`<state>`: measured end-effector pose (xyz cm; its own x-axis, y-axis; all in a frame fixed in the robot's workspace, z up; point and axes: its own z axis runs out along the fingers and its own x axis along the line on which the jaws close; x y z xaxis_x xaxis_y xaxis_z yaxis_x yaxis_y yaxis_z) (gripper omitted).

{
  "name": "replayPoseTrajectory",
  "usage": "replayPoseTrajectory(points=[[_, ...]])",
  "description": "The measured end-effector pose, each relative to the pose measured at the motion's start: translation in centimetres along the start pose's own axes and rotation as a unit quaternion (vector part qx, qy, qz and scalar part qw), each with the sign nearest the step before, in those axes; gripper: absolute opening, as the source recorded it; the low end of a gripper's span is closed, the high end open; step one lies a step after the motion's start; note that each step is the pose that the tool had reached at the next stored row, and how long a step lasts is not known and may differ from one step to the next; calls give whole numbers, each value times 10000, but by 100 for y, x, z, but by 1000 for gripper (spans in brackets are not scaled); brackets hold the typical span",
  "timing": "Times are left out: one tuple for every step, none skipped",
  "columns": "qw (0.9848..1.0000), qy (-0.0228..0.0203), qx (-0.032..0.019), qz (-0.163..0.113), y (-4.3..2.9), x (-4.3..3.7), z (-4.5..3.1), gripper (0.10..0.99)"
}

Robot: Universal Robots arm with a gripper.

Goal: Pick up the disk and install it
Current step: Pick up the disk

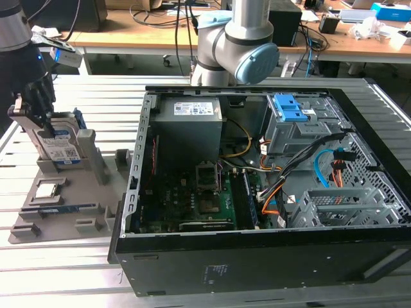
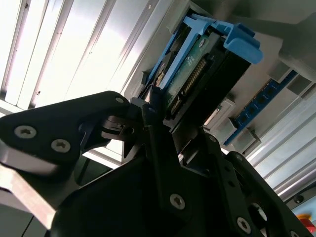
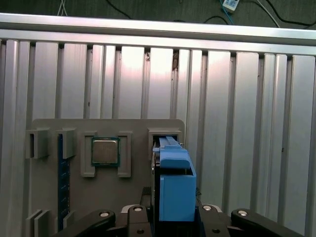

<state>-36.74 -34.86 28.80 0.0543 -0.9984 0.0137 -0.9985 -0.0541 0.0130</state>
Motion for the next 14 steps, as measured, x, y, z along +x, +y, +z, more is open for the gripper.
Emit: replayPoseTrajectory(points=[[10000,1,0,0,0,0,0,369],[10000,1,0,0,1,1,-3,369],[10000,3,0,-1,0,1,-9,369],[10000,3,0,-1,0,1,-24,369],[10000,3,0,0,1,1,-44,369],[10000,3,0,0,1,1,-57,369],[10000,3,0,0,1,1,-68,369],[10000,3,0,0,1,1,-82,369],[10000,3,0,0,2,1,-110,369],[10000,3,0,0,2,2,-147,369],[10000,3,0,0,3,2,-182,369],[10000,3,0,0,3,3,-220,369],[10000,3,0,0,4,3,-260,369],[10000,3,0,0,4,4,-287,369]])
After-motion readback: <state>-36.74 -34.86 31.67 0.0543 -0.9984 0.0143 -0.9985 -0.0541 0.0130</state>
